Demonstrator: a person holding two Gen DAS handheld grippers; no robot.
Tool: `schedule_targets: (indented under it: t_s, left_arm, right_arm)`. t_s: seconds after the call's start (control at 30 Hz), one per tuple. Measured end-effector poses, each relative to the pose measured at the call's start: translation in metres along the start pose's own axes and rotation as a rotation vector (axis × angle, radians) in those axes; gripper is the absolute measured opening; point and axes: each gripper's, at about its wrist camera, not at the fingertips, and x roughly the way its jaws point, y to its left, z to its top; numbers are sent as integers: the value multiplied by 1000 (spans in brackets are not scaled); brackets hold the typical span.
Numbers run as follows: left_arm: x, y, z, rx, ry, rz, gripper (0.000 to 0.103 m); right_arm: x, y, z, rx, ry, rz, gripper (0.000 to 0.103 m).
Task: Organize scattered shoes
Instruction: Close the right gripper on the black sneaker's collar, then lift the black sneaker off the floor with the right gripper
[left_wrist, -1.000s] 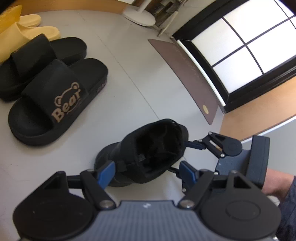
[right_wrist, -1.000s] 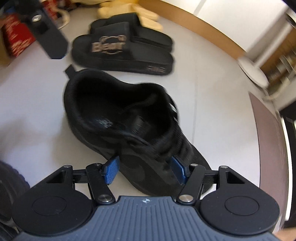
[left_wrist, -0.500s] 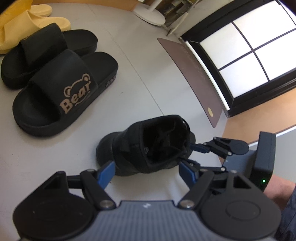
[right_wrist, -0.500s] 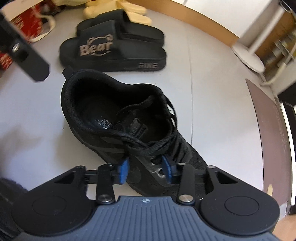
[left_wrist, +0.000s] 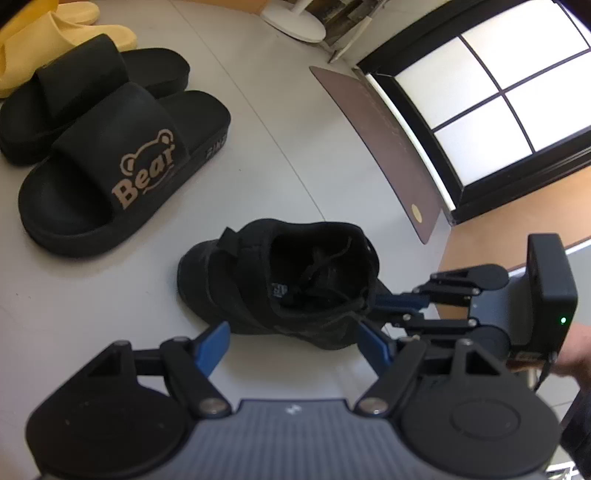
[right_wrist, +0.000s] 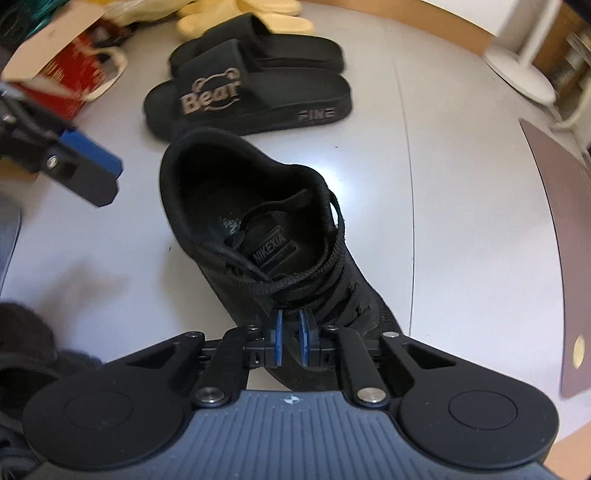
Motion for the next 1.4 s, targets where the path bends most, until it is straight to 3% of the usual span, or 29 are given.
schedule_targets:
  t_s: [0.03, 0.1, 0.33, 0.47, 0.63, 0.77, 0.9, 1.07, 1.17, 1.2, 1.3, 1.4]
  left_arm:
    - [0, 0, 0, 0, 3, -2, 77]
    - [-2, 1, 0, -2, 4, -5, 77]
    - [-1, 11, -4, -55, -3, 24, 77]
    - [-3, 6, -4, -21, -15, 22, 77]
    - [-8, 7, -9, -28, -40, 37, 77]
    - [-9, 8, -8, -33, -46, 49, 77]
    - [-10, 6, -9, -25, -49, 50, 77]
    - [-9, 6, -14, -28, -42, 49, 77]
    - [-7, 7, -17, -33, -34, 48, 77]
    - [-7, 7, -17, -32, -33, 49, 77]
    - [-9, 10, -18, -34, -37, 55, 77]
    - [-9, 12, -17, -38, -44, 62, 77]
  right_arm:
    - [-1, 0, 0, -8, -2, -9, 65]
    - [-1, 1, -1, -31, -16, -46, 82]
    - [15, 16, 7, -114, -30, -55, 85]
    - [24, 19, 9, -141, -45, -76, 85]
    - [36, 16, 2, -70, -37, -77, 93]
    - [42, 21, -7, -20, -22, -67, 92]
    - [39, 20, -15, 48, -28, -67, 83]
    - [20, 7, -14, 120, -32, 14, 55]
    - [13, 3, -11, 89, -10, 42, 50]
    - [10, 2, -10, 74, -10, 29, 55]
    - [0, 8, -9, -9, -55, -47, 93]
    - [-4, 14, -6, -84, -83, -56, 93]
